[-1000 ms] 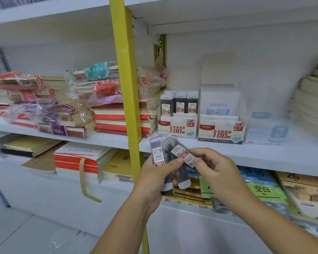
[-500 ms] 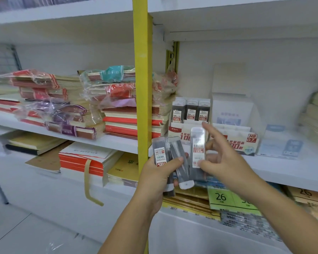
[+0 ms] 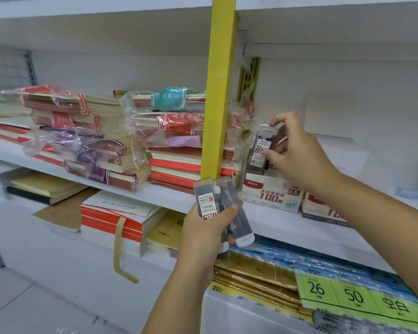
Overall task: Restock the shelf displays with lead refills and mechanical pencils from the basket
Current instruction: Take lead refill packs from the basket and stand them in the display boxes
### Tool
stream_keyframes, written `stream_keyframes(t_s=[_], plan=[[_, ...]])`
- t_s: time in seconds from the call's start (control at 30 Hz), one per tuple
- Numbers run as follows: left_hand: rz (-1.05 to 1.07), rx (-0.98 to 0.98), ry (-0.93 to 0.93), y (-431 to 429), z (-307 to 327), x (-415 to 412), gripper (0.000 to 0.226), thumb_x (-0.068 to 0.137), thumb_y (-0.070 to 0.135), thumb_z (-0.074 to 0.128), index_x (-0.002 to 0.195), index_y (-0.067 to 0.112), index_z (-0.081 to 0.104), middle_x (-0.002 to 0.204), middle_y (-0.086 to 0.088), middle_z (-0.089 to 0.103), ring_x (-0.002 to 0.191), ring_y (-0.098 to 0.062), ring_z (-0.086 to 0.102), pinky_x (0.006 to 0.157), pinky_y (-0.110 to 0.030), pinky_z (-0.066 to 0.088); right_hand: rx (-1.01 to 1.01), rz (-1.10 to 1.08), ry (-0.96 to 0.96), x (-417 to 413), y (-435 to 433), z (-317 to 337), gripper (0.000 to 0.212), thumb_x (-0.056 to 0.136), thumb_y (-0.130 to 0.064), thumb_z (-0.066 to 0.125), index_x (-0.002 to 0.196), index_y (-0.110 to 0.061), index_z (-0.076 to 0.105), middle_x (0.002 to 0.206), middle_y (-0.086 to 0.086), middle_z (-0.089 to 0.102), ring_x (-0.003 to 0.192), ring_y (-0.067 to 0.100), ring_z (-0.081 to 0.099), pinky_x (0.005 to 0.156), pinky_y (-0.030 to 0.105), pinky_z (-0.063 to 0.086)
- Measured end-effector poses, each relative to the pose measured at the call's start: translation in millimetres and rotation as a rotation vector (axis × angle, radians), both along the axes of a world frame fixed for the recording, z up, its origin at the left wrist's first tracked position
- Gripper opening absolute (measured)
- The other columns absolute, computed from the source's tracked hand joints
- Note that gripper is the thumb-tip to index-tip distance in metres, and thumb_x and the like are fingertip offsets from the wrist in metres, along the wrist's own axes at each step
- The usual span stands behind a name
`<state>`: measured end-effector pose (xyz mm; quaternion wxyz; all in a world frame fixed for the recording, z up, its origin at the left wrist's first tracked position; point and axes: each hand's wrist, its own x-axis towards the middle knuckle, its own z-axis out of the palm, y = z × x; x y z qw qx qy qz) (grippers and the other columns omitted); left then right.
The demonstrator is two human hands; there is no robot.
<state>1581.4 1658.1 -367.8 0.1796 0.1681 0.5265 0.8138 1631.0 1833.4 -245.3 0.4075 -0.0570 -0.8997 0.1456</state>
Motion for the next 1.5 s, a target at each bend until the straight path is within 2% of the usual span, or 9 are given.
stream_keyframes(t_s=[0.2,0.43,0.6,0.73,0.87,1.1,1.23,1.37,1.5], plan=[[-0.009,-0.016,-0.001,-1,0,-1,0.027,0.082,0.023,0.08,0.106,0.029,0.068,0.094,0.003,0.079,0.081,-0.017,0.077,0.057,-0.029,0.058,0.044,-0.089,-0.152,-10,12,-10,0.033,0.085,-0.016,0.068,0.107,-0.033,0.049,0.096,-0.002,0.055,0.078,0.01,0.057,0.07,0.036,0.054],[-0.063,-0.048,0.042,-4,1,12,0.025,0.082,0.025,0.08,0.105,0.024,0.07,0.09,0.0,0.079,0.06,-0.01,0.07,0.05,-0.02,0.051,0.012,-0.017,0.016,36,-15,-21,0.027,0.092,-0.029,0.056,0.118,-0.036,0.058,0.092,-0.019,0.052,0.084,-0.003,0.052,0.067,0.01,0.039],[-0.137,-0.094,0.089,3,-3,30,0.03,0.082,0.023,0.08,0.11,0.024,0.07,0.092,-0.001,0.079,0.075,-0.016,0.076,0.053,-0.021,0.053,-0.282,0.232,-0.175,92,-42,-88,0.044,0.074,-0.059,0.064,0.115,-0.057,0.046,0.107,-0.033,0.047,0.095,-0.007,0.055,0.076,0.008,0.047],[-0.17,-0.162,0.117,12,-11,46,0.024,0.082,0.025,0.081,0.105,0.027,0.073,0.093,-0.001,0.079,0.08,-0.017,0.075,0.053,-0.022,0.052,-0.341,0.257,-0.222,111,-40,-130,0.07,0.076,-0.035,0.079,0.129,-0.054,0.038,0.113,-0.03,0.035,0.099,0.0,0.051,0.077,0.012,0.048],[-0.184,-0.233,0.126,15,-16,58,0.02,0.082,0.029,0.081,0.1,0.029,0.072,0.088,0.002,0.079,0.075,-0.009,0.074,0.055,-0.022,0.053,-0.463,0.276,-0.209,125,-34,-137,0.054,0.087,-0.017,0.064,0.127,-0.049,0.047,0.104,-0.026,0.043,0.095,0.001,0.053,0.078,0.016,0.049],[-0.107,-0.198,0.108,11,-14,54,0.017,0.084,0.026,0.08,0.1,0.027,0.074,0.084,-0.005,0.078,0.057,-0.009,0.061,0.05,-0.023,0.05,-0.721,0.227,-0.241,146,-19,-121,0.037,0.102,-0.022,0.042,0.107,-0.051,0.064,0.07,-0.008,0.066,0.06,0.003,0.057,0.06,0.017,0.048],[-0.169,-0.195,0.098,9,-12,54,0.011,0.084,0.019,0.079,0.081,0.029,0.075,0.084,-0.006,0.078,0.054,-0.01,0.058,0.05,-0.023,0.05,-0.81,0.218,-0.187,149,-20,-119,0.024,0.099,-0.031,0.049,0.107,-0.053,0.056,0.072,-0.003,0.071,0.058,0.007,0.06,0.061,0.021,0.05],[-0.134,-0.181,0.104,6,-10,52,0.013,0.086,0.018,0.079,0.094,0.02,0.069,0.075,-0.003,0.075,0.055,-0.01,0.057,0.051,-0.024,0.05,-0.946,0.205,-0.001,148,-27,-117,0.017,0.094,-0.021,0.059,0.11,-0.028,0.058,0.085,-0.001,0.075,0.067,0.016,0.069,0.064,0.023,0.055],[-0.098,-0.204,0.14,4,-4,49,0.016,0.088,0.03,0.075,0.101,0.024,0.068,0.064,0.0,0.067,0.052,-0.01,0.058,0.05,-0.024,0.05,-0.788,0.215,0.118,138,-29,-89,0.024,0.095,-0.013,0.057,0.107,-0.033,0.064,0.09,-0.005,0.074,0.075,0.014,0.07,0.066,0.018,0.055]])
